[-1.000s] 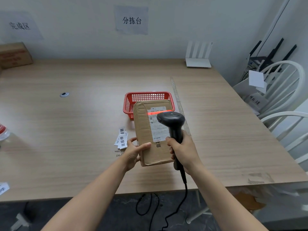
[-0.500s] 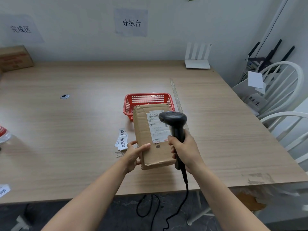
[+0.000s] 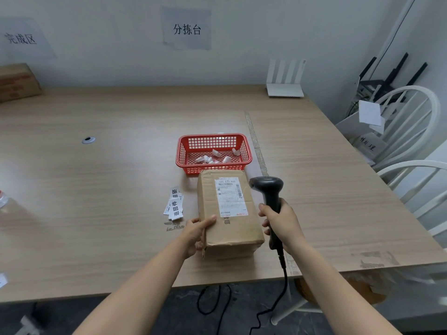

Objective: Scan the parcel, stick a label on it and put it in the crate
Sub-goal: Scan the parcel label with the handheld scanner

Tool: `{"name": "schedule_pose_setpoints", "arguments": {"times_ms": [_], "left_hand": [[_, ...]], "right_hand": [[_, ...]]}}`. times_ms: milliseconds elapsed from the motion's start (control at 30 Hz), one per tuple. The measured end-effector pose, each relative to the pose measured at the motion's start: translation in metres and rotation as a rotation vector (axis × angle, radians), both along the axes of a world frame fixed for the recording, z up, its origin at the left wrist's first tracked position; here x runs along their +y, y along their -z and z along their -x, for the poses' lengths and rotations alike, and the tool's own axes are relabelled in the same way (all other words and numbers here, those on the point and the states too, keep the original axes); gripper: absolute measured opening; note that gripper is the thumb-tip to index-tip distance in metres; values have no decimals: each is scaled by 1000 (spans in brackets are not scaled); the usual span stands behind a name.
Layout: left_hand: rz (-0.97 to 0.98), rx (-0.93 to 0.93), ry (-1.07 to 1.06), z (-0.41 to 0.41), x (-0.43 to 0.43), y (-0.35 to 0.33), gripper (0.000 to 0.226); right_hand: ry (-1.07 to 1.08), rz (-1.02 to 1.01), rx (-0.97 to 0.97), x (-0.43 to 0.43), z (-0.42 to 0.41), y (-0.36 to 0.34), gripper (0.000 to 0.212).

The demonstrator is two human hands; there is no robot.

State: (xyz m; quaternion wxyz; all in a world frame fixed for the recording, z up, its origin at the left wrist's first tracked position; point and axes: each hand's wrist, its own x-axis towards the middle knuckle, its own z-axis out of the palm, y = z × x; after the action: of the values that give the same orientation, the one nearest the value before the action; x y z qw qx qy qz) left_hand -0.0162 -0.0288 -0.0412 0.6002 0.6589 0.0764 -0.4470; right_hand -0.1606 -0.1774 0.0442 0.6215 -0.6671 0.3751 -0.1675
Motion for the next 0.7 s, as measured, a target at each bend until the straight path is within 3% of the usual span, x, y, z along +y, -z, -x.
{"name": "schedule_pose_setpoints", "arguments": {"times_ms": [300,500,700], "left_hand": [[-44,-72,11,-12,-8,8,65],[-52,-119,-12,-19,-4,8,66],[-82,-167,-22,-20,2,5,63]], "right_hand": [[56,148,145,-39,-11,27,17],[56,241,454,-64,-25,66,45],[79,327,670,-64,-23,101,54]]}}
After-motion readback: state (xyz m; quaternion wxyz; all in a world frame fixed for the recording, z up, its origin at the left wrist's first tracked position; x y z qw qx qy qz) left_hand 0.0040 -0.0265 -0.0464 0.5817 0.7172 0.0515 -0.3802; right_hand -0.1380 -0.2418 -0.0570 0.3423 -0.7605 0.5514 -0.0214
